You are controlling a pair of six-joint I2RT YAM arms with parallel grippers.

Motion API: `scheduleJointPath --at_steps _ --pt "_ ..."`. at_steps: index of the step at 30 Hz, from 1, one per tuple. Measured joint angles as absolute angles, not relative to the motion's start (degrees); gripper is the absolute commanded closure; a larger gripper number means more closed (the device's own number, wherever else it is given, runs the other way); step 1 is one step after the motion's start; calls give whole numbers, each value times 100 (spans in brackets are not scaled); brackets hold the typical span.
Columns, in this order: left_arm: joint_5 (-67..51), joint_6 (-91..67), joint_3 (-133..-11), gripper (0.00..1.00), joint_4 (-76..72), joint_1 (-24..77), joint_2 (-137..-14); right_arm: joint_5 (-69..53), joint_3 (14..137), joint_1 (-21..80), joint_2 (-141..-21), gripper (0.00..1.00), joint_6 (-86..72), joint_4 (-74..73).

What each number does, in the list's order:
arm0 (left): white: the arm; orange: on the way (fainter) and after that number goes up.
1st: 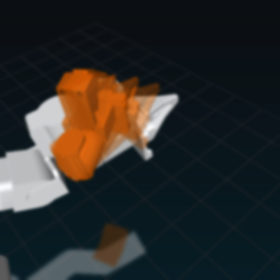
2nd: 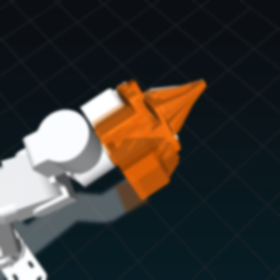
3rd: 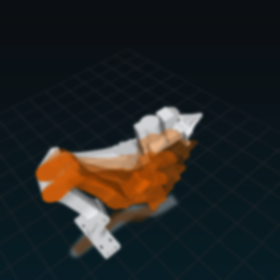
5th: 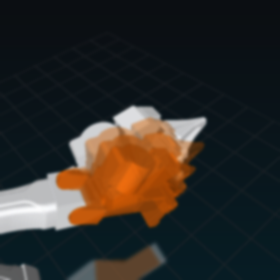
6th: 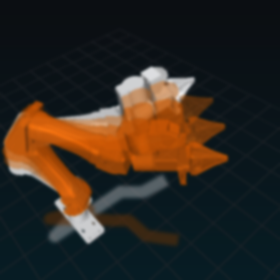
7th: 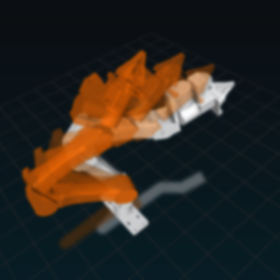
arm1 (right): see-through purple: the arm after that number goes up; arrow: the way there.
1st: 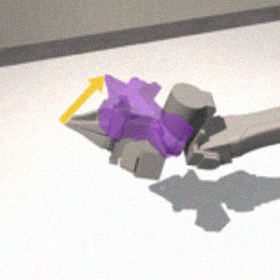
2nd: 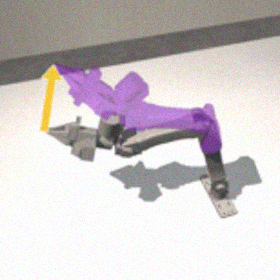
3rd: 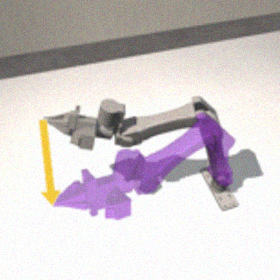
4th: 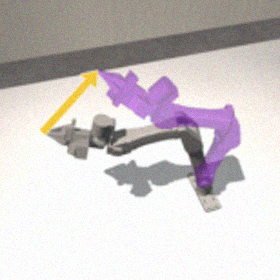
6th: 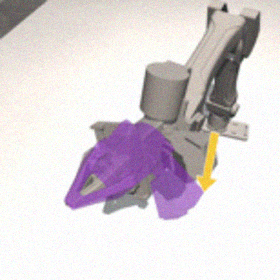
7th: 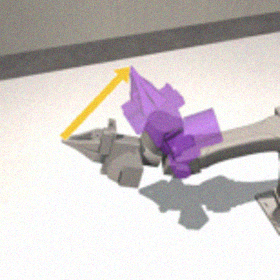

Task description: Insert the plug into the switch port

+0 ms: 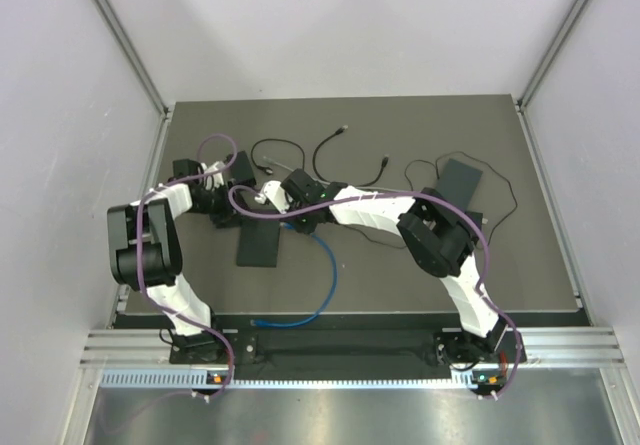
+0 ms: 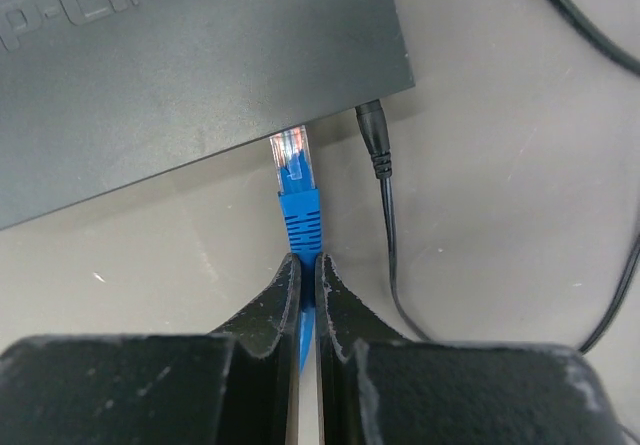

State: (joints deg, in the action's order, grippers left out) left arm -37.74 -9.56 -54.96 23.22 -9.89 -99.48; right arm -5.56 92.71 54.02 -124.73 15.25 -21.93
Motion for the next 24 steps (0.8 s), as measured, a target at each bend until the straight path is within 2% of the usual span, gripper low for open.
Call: scheduleJointPath --at_steps 13,24 --pt "-3603 -340 -6097 48 2541 -650 -10353 -456 9308 5415 -12470 100 1997 -2265" --pt "-3653 -276 -6149 53 2440 -554 -10442 -134 9349 5450 -12479 100 1968 -2355"
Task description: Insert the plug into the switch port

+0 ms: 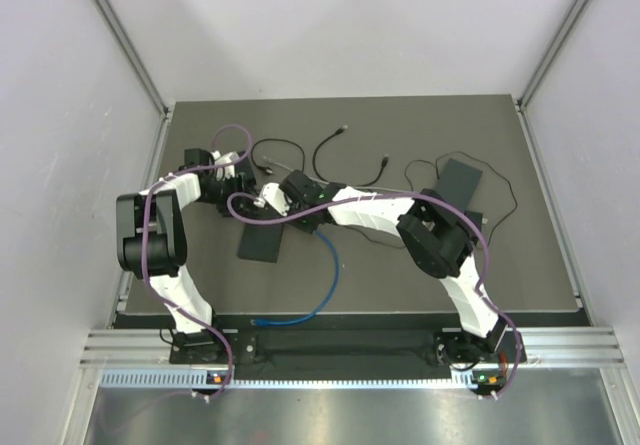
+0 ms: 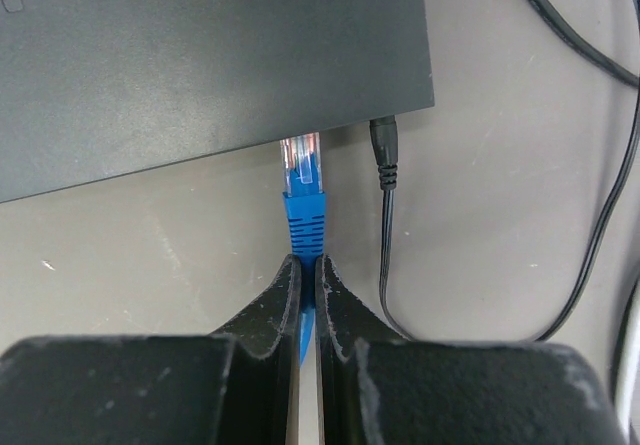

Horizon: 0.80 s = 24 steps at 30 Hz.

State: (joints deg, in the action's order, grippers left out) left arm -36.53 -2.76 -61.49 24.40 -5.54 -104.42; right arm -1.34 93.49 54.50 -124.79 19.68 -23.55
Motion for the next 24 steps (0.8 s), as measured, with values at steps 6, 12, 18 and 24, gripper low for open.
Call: scheduleJointPath --at_steps 6,12,18,24 --pt "-3647 -207 -6191 53 2491 -545 -10462 102 9349 5557 -12479 100 2324 -2359" --pt "-3656 -156 -6329 54 2617 -515 -10558 174 9384 5581 -12505 100 2554 -2392" --pt "-3548 -132 -6381 54 2532 -379 -10567 285 9535 5581 -12582 100 2552 -2567" --pt "-3485 -128 -6420 55 2528 -329 -10578 427 9642 5610 -12650 100 2707 -2665"
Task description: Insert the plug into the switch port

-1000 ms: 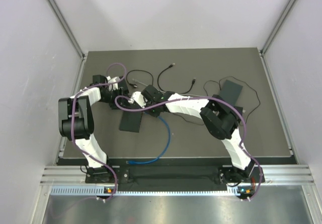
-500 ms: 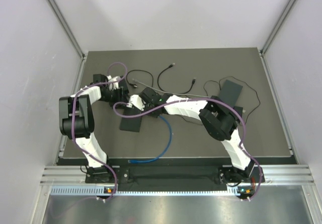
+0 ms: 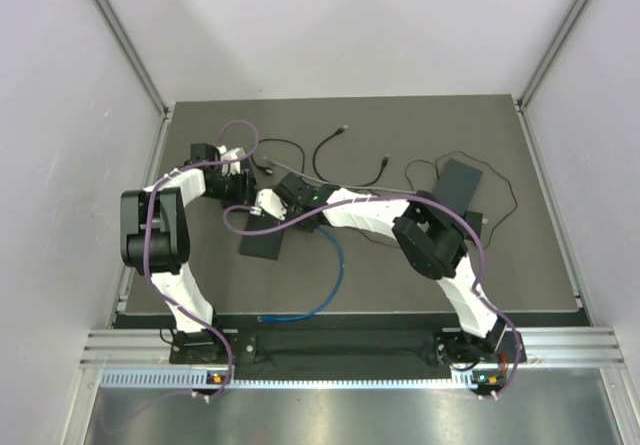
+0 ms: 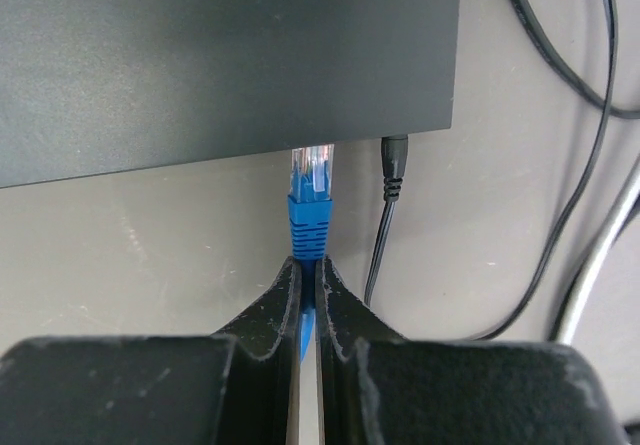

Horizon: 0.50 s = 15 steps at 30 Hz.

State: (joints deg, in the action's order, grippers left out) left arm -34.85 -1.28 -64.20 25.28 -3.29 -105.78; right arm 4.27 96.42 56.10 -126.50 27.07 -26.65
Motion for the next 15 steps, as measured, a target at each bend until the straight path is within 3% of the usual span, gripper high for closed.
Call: scheduleJointPath --at_steps 15 --pt "-3446 -75 -6473 55 2429 -200 -10604 591 10040 5653 -12742 100 2836 -3227"
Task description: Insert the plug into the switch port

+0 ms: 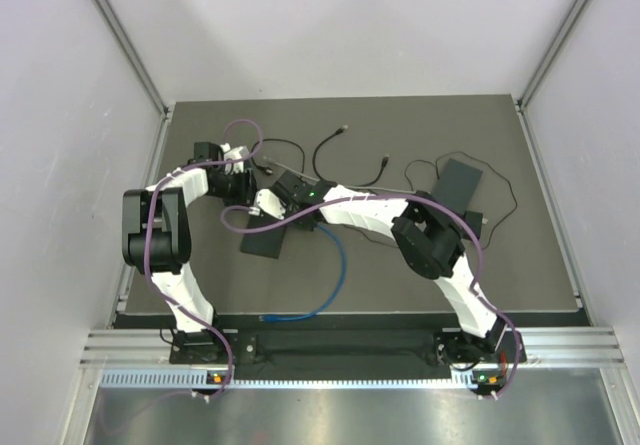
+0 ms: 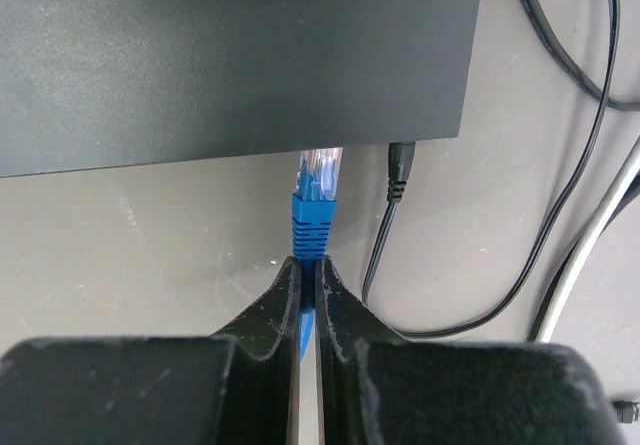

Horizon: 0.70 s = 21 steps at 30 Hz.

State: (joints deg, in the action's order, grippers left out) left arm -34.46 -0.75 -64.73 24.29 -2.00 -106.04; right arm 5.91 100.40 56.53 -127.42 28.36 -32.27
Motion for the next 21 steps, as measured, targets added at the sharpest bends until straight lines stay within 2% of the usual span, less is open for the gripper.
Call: scheduleJointPath --at_steps 21 --pt "-3472 -32 -6473 59 2421 -198 -10615 698 10130 5671 -12862 100 2722 -3256"
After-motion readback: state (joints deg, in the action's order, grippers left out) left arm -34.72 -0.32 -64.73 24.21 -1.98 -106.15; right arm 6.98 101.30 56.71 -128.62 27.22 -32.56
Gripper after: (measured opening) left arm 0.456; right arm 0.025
